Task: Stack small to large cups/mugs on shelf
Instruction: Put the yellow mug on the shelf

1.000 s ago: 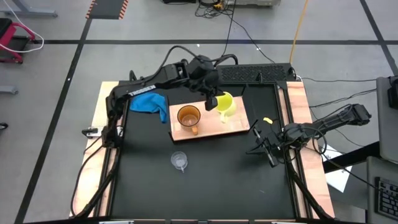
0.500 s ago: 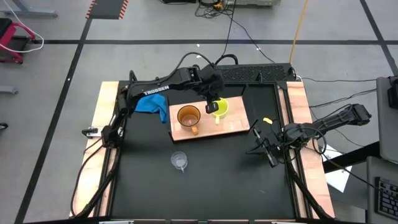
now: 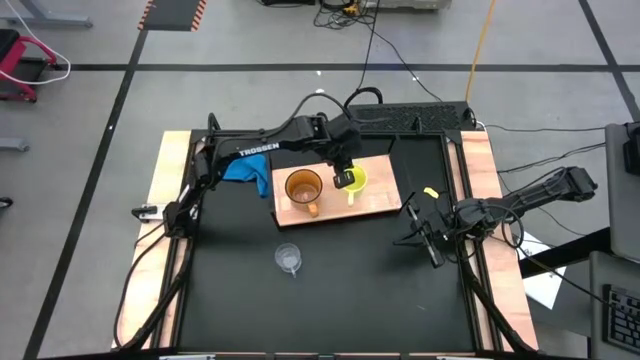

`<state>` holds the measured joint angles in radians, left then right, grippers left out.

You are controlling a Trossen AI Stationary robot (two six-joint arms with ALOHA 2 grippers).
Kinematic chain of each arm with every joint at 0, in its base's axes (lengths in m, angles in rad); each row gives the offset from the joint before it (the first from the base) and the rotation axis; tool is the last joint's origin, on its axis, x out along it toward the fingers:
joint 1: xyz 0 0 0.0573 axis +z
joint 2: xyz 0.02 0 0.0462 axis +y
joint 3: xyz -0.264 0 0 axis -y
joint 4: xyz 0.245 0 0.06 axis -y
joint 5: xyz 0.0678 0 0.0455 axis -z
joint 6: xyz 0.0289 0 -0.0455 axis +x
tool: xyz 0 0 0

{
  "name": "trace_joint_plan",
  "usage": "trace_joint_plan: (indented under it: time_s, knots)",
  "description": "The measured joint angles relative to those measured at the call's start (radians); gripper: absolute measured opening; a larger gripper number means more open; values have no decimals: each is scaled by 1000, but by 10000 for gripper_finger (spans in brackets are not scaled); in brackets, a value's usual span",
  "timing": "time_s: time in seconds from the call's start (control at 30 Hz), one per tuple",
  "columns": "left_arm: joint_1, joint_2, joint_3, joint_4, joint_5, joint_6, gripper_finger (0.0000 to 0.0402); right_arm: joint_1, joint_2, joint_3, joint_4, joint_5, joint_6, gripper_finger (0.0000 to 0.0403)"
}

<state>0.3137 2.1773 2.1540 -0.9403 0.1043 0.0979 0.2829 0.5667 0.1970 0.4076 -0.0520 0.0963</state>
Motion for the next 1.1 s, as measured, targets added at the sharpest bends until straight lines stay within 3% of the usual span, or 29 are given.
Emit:
trace_joint_plan:
  time_s: [0.37,1.1]
  knots:
    - [7,-1,-1,-67,5,-86,5,0,1,0,11,0,8,0]
    - [5,-2,-92,35,0,-130,5,0,0,0,29,0,2,0]
